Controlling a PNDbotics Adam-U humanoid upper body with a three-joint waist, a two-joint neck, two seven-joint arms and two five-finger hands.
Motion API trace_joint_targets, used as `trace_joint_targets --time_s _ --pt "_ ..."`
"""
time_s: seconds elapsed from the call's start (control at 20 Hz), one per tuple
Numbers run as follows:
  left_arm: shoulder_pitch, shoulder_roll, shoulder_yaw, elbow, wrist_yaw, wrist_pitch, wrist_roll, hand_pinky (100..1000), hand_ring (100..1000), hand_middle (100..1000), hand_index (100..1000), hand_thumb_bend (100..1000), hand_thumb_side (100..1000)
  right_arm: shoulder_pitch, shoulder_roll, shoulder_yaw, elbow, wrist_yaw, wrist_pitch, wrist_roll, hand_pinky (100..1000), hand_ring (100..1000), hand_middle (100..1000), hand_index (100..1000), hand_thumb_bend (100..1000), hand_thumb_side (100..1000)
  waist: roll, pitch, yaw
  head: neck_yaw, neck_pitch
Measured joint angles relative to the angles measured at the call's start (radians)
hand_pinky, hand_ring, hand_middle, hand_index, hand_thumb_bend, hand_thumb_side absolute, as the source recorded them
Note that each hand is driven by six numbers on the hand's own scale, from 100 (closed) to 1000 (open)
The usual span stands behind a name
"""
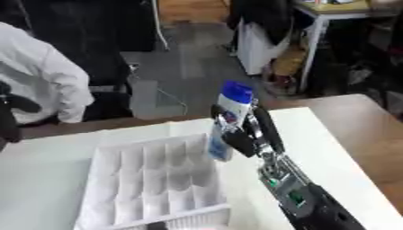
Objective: Pick up objects on the table and place them in the box.
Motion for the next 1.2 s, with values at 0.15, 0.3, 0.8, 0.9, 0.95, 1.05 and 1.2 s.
trace_joint_targets --time_s 0.15,0.3,0.8,0.9,0.95,1.05,1.2 --pt "-0.017 -0.006 0.0 0.0 -0.002 -0.006 0.0 603 350 616 695 452 867 -0.023 0.012 0.014 0.019 0.006 -0.02 0.02 100 100 100 338 100 885 -0.004 0.003 0.011 -0.004 -0.008" --pt "-0.03 -0.01 0.001 0.0 -0.028 -0.014 0.006 605 355 617 696 453 867 -0.038 0.024 0.021 0.031 0.017 -0.04 0.033 100 100 100 338 100 889 -0.005 0.008 0.02 -0.005 -0.016" --pt "-0.048 -0.026 0.0 0.0 -0.068 -0.026 0.022 605 356 617 696 454 867 -0.076 0.045 0.036 0.066 0.03 -0.087 0.067 100 100 100 338 100 909 -0.009 0.013 0.033 -0.004 -0.021" --pt "-0.048 -0.027 0.0 0.0 -0.069 -0.024 0.024 604 355 617 696 454 867 -0.081 0.051 0.037 0.07 0.035 -0.096 0.073 100 100 100 338 100 913 -0.01 0.014 0.034 -0.004 -0.025" --pt "-0.049 -0.027 0.0 0.0 -0.069 -0.023 0.025 603 351 616 695 455 868 -0.083 0.052 0.037 0.072 0.036 -0.1 0.075 100 100 100 339 100 923 -0.01 0.014 0.035 -0.004 -0.025" --pt "-0.049 -0.027 0.0 0.0 -0.069 -0.018 0.025 602 348 616 694 455 868 -0.084 0.052 0.039 0.074 0.039 -0.11 0.078 100 100 100 343 100 925 -0.011 0.014 0.035 -0.004 -0.025" --pt "-0.049 -0.027 0.0 0.0 -0.072 -0.009 0.026 601 346 616 694 455 868 -0.083 0.052 0.039 0.078 0.038 -0.13 0.081 100 149 100 334 100 918 -0.011 0.014 0.035 -0.004 -0.025"
